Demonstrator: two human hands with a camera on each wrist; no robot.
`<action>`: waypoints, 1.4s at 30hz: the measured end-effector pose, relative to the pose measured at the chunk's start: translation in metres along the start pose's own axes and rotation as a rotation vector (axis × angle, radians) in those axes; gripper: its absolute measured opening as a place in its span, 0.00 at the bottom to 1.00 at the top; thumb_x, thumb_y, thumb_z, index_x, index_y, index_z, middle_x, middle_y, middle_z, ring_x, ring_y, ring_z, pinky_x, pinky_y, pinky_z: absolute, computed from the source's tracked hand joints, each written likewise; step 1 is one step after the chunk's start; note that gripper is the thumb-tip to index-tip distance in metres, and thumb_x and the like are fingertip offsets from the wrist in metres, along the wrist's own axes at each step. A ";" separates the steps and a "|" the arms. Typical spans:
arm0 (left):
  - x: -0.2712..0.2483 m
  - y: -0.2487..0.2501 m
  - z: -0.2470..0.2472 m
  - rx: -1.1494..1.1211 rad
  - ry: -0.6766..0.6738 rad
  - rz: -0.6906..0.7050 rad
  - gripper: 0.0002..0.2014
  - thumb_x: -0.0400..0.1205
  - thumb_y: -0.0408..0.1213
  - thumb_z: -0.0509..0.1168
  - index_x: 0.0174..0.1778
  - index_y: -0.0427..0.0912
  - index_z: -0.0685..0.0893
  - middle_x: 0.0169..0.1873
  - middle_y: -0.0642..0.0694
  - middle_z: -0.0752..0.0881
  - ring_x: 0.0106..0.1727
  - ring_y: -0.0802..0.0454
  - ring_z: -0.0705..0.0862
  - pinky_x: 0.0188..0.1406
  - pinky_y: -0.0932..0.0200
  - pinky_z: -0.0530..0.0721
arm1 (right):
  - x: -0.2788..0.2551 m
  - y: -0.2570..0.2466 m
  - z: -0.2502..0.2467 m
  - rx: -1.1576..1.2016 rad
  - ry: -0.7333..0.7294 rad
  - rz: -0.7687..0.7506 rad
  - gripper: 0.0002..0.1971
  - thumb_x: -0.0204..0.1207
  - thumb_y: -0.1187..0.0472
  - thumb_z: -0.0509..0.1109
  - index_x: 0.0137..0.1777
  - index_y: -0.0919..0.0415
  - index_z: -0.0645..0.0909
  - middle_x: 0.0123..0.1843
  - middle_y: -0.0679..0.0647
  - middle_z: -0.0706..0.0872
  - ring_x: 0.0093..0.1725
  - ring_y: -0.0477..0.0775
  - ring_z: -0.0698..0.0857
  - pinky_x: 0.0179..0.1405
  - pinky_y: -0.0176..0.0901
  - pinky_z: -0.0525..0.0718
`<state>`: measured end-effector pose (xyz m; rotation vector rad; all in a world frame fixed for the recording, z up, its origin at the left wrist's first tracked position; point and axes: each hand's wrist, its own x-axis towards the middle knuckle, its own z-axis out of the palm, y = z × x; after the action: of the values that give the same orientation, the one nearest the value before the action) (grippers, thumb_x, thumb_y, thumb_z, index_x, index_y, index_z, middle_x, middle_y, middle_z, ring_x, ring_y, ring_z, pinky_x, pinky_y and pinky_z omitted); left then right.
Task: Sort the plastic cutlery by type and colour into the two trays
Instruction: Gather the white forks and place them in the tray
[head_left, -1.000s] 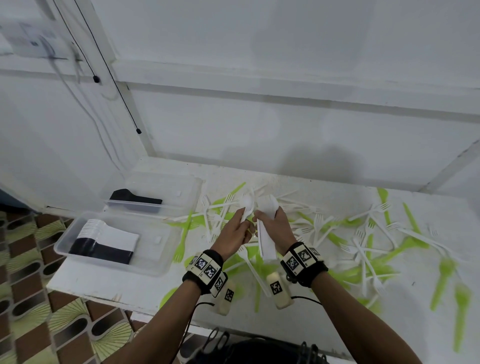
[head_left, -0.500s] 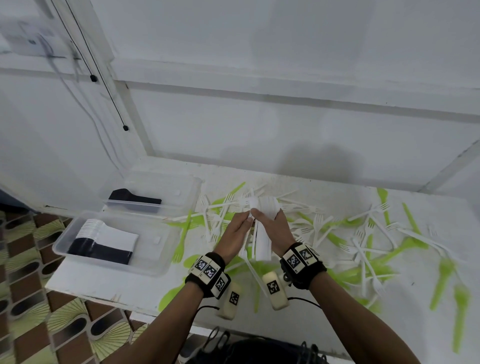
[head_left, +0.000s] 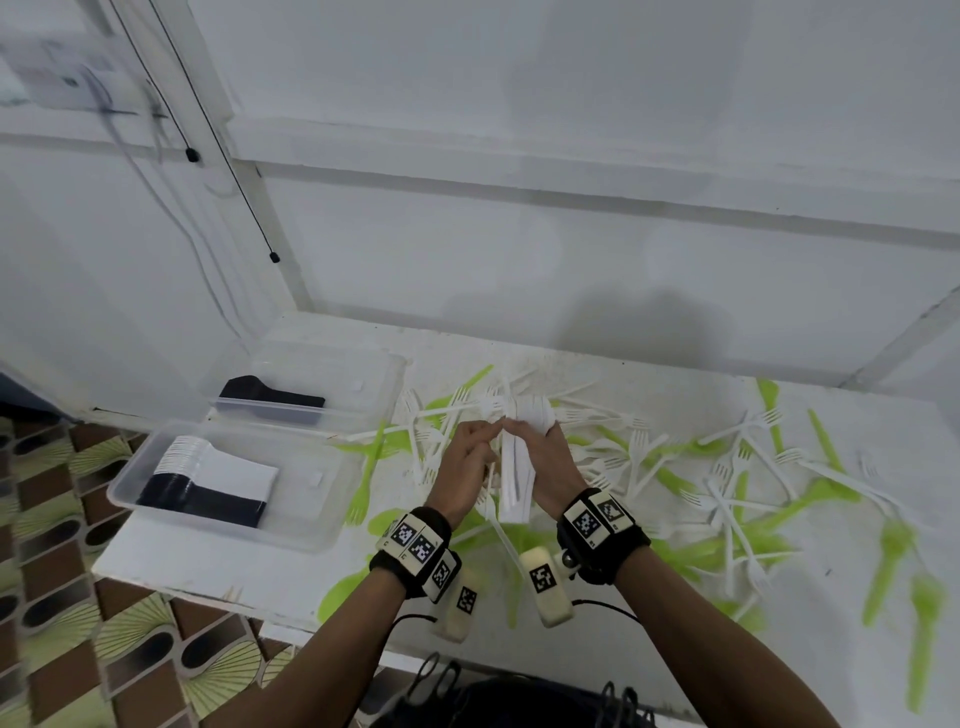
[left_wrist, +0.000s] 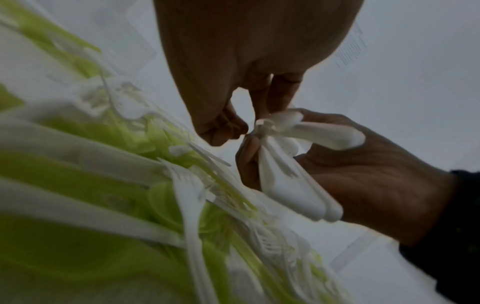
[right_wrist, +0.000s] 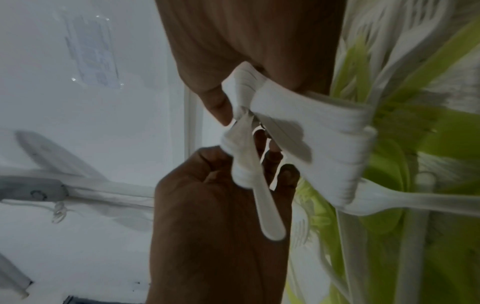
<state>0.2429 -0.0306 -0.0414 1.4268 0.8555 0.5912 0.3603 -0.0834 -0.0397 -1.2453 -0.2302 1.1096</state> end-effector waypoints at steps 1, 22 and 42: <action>-0.001 0.003 -0.002 0.011 -0.032 -0.018 0.23 0.81 0.35 0.60 0.73 0.43 0.83 0.56 0.46 0.77 0.61 0.50 0.79 0.60 0.66 0.76 | -0.002 0.000 0.000 0.028 -0.024 0.014 0.25 0.72 0.57 0.82 0.65 0.67 0.80 0.62 0.68 0.87 0.62 0.67 0.89 0.54 0.58 0.89; -0.020 0.014 -0.013 -0.250 -0.408 -0.195 0.30 0.91 0.33 0.59 0.85 0.64 0.61 0.71 0.36 0.85 0.68 0.31 0.86 0.68 0.34 0.84 | -0.017 -0.017 -0.002 -0.218 -0.023 0.037 0.33 0.82 0.29 0.54 0.72 0.52 0.80 0.61 0.60 0.91 0.56 0.60 0.92 0.42 0.52 0.91; -0.042 0.032 0.029 0.240 -0.277 0.091 0.43 0.90 0.31 0.63 0.89 0.49 0.37 0.78 0.74 0.48 0.80 0.77 0.55 0.63 0.88 0.61 | -0.020 -0.020 -0.008 -0.527 0.155 0.076 0.50 0.74 0.31 0.71 0.87 0.56 0.53 0.78 0.59 0.75 0.61 0.69 0.86 0.21 0.51 0.85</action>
<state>0.2462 -0.0790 -0.0051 1.7264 0.6582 0.3543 0.3667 -0.1020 -0.0173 -1.8129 -0.3752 1.0431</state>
